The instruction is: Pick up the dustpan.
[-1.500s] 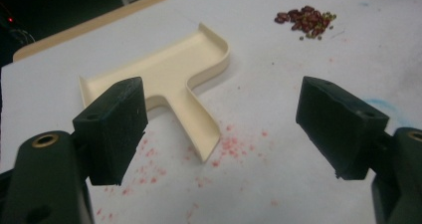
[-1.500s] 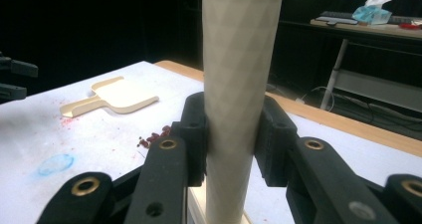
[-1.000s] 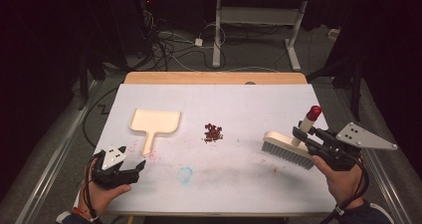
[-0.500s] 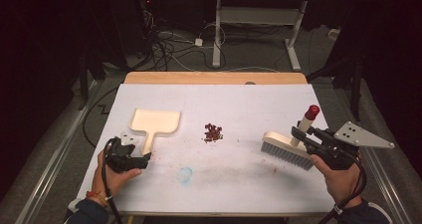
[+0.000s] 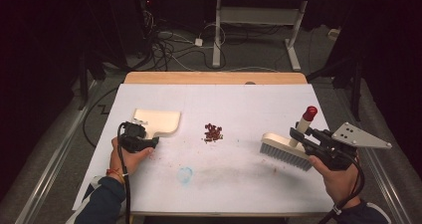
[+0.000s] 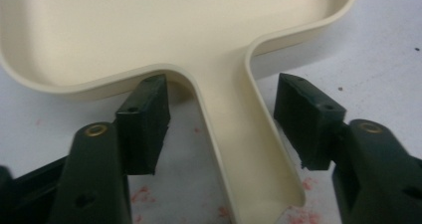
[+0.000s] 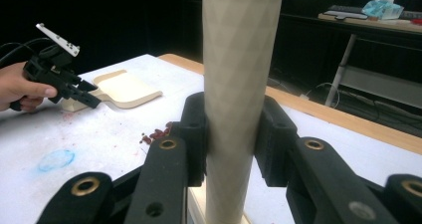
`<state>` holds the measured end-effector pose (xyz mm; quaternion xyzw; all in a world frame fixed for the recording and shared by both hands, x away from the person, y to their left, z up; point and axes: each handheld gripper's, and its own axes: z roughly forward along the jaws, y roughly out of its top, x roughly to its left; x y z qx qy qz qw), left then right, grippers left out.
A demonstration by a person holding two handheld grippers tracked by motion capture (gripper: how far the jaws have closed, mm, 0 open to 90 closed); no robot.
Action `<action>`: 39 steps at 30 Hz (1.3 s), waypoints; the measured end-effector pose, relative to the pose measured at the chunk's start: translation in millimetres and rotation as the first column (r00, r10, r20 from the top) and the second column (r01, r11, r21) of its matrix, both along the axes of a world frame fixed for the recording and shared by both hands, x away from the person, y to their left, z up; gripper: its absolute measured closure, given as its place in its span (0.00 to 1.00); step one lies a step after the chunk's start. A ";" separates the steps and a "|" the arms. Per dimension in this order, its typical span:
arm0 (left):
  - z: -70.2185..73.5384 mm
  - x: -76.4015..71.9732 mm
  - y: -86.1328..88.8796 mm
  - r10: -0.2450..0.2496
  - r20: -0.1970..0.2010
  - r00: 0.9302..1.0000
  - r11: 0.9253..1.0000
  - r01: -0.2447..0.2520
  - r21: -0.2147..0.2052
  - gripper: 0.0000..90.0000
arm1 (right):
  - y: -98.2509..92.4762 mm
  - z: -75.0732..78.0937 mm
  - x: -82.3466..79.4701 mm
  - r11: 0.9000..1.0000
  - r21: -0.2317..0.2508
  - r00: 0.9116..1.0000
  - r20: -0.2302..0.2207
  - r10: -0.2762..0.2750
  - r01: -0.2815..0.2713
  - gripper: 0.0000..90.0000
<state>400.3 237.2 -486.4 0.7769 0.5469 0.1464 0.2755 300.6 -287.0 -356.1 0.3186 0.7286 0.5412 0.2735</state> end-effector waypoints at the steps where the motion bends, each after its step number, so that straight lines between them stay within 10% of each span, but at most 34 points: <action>1: 0.7 0.5 0.3 0.013 -0.004 1.000 1.000 -0.013 -0.002 0.49 | 0.2 0.1 -0.1 1.000 -0.001 1.000 0.000 0.001 -0.001 0.78; 8: 2.3 2.7 0.3 0.045 -0.008 0.999 0.999 -0.045 0.017 0.70 | 1.7 -0.6 0.6 1.000 -0.004 1.000 -0.011 0.010 -0.010 0.78; 39: 44.9 -25.1 5.1 -0.104 0.040 0.994 0.992 0.101 0.075 0.72 | 0.6 -0.5 0.5 1.000 -0.005 1.000 -0.002 0.007 -0.007 0.78</action>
